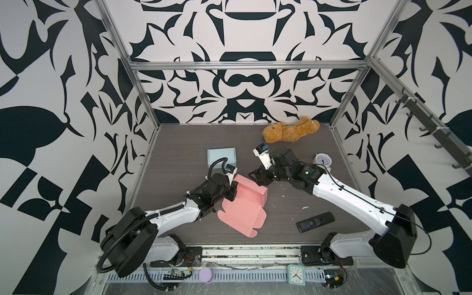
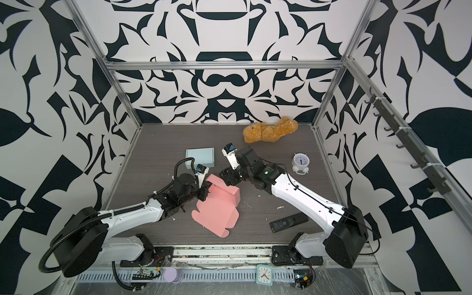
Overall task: Fold the paper box
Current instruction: 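Pinch the pink box's corner wall with the right gripper while the left holds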
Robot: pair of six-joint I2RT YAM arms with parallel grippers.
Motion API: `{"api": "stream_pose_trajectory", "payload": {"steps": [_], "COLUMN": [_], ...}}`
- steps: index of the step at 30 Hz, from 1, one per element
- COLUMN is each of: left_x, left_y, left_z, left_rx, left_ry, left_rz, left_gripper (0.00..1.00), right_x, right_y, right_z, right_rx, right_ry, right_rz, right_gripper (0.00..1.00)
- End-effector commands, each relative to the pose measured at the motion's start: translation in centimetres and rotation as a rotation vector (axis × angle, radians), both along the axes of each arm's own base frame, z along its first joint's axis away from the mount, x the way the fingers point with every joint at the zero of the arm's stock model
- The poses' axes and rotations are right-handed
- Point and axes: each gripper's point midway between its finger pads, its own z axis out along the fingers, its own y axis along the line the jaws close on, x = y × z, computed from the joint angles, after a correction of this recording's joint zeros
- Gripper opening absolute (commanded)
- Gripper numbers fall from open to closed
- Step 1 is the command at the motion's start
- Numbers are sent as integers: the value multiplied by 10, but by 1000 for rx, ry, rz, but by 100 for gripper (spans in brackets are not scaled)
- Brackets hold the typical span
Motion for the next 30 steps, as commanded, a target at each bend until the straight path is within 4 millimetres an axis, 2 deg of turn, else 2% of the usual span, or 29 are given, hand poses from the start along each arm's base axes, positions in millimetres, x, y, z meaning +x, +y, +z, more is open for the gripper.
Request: {"api": "stream_pose_trajectory", "payload": {"steps": [1, 5, 12, 20, 25, 30], "left_x": [4, 4, 3, 6, 6, 5], "left_y": [-7, -9, -17, -19, -18, -16], "left_z": [1, -10, -24, -35, -36, -39], "left_rx": [23, 63, 78, 86, 82, 74], "left_ry": [-57, -54, -39, -29, -31, -22], "left_rz": [-27, -25, -31, -20, -11, -4], "left_gripper": [15, 15, 15, 16, 17, 20], "right_x": [-1, -2, -9, -9, -15, -17], "right_y": [11, 14, 7, 0, 2, -2], "right_z": [-10, -26, -58, -86, -87, -86], "right_rx": [69, 83, 55, 56, 82, 73], "right_ry": [64, 128, 198, 258, 278, 278], "right_rz": [42, 50, 32, -1, 11, 5], "right_gripper": [73, 72, 73, 73, 72, 76]}}
